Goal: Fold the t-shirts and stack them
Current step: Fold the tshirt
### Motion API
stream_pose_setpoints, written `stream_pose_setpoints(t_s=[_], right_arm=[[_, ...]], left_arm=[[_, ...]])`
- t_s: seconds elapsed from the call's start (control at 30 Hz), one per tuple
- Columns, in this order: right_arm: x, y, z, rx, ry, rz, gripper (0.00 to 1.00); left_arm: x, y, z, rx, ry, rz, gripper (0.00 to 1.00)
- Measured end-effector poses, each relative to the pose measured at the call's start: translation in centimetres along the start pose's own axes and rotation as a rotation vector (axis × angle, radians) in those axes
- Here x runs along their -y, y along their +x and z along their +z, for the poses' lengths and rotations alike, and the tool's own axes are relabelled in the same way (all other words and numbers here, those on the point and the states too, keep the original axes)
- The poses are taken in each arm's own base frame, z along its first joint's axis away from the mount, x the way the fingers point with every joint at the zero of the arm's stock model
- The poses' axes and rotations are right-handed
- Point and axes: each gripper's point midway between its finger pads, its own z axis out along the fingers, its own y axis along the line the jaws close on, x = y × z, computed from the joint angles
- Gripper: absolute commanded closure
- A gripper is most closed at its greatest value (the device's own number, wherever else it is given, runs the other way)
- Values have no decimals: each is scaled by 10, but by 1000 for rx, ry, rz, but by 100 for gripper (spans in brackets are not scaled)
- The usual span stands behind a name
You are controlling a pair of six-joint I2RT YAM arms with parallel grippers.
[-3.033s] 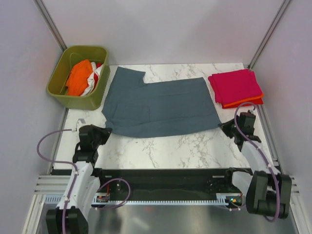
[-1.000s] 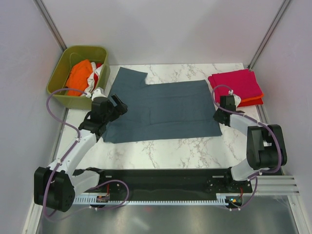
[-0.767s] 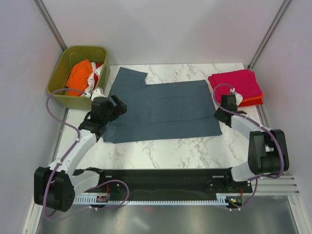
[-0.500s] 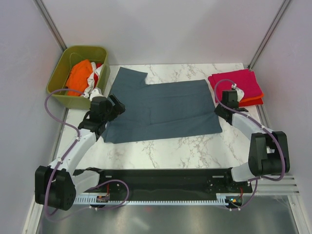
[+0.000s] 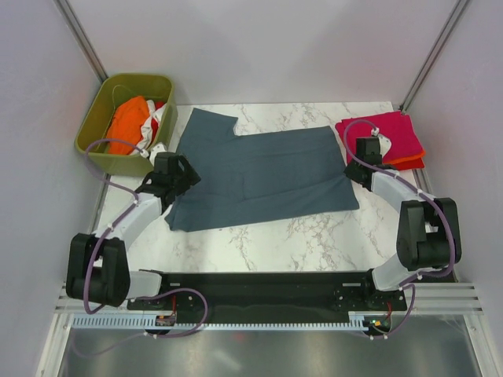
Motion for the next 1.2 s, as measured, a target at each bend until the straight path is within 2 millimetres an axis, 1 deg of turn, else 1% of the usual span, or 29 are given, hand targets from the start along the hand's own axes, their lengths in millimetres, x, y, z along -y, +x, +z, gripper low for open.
stream_pose_setpoints(t_s=[0.13,0.2,0.23,0.3,0.5,0.67,0.7,0.77,0.83,0.87,1.0,1.2], right_arm=[[2,4,3,-14,9,0,100],[2,4,3,-14,7,0,100],[2,4,3,-14,7,1,100],[1,4,3,-15,7,1,100],[1,5,3,-15,6,1,100],[0,5,3,-19,1,1,100],[0,5,3,-19,0,1,100],[0,6,3,-21,-2,1,100],[0,6,3,-21,-3,1,100],[0,6,3,-21,-3,1,100],[0,6,3,-24,-3,1,100],[-1,7,3,-25,-4,3,100]], left_arm=[[-5,2,20,-27,-52,29,25],[-5,1,30,-31,-70,44,28],[-4,-1,35,-31,-78,51,33],[-1,-5,46,-37,-87,68,37],[11,-15,80,-51,-99,95,38],[12,-12,100,-74,-116,110,40],[12,-12,102,-77,-117,114,40],[12,-10,107,-86,-124,120,44],[11,-8,111,-94,-129,125,52],[11,-7,113,-99,-131,128,54],[12,-6,120,-108,-138,136,54],[12,-8,122,-114,-149,139,55]])
